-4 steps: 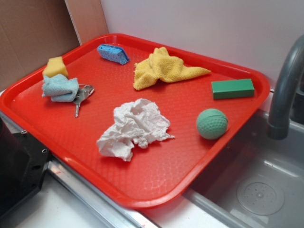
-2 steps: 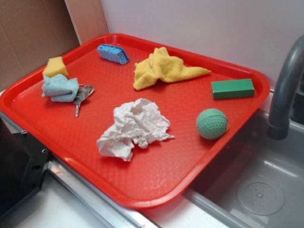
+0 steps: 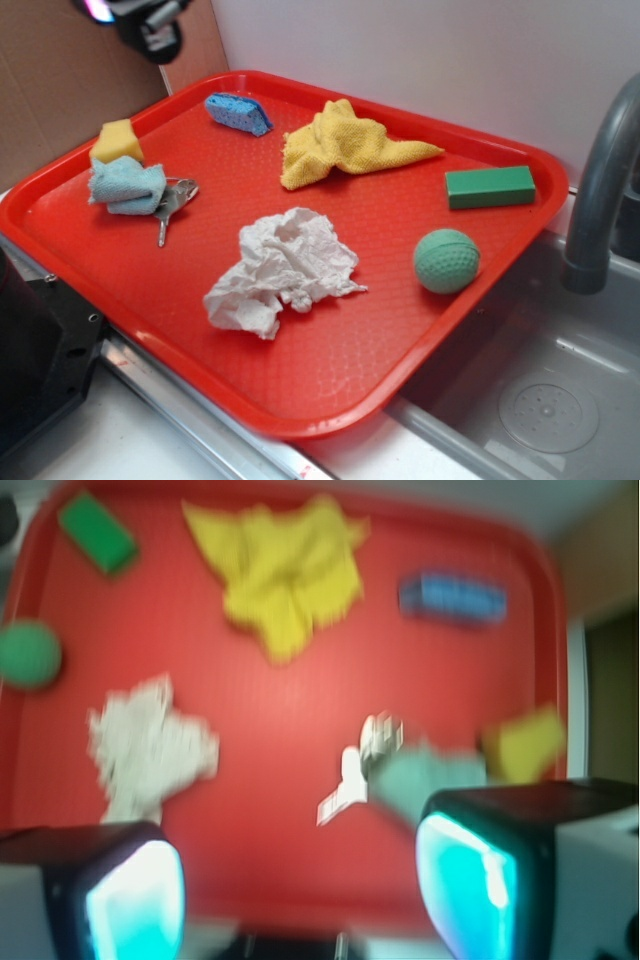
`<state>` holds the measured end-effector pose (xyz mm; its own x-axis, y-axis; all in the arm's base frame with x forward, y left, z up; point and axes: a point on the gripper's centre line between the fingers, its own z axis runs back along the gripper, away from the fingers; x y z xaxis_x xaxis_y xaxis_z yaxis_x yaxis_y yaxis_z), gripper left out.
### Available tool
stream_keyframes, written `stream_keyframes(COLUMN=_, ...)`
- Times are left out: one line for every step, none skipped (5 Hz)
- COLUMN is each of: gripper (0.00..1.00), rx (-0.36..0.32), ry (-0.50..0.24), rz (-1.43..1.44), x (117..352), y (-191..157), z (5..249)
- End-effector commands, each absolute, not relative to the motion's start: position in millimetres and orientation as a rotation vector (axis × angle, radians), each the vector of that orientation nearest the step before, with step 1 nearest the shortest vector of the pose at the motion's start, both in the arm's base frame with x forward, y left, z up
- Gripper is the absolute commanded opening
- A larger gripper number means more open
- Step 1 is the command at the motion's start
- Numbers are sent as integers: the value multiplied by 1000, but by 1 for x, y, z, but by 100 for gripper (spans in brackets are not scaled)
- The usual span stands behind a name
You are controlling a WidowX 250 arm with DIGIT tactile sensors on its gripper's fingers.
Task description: Grab the yellow cloth.
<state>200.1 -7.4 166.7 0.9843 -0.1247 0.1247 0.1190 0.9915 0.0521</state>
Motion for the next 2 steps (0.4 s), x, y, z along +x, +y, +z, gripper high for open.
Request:
stream_keyframes(gripper=100, rx=42, ry=-207, rz=-249, x=272, y=-15, z=121)
stream_keyframes(gripper=100, rx=95, ry=-170, rz=-225, x=286, y=1, z=93)
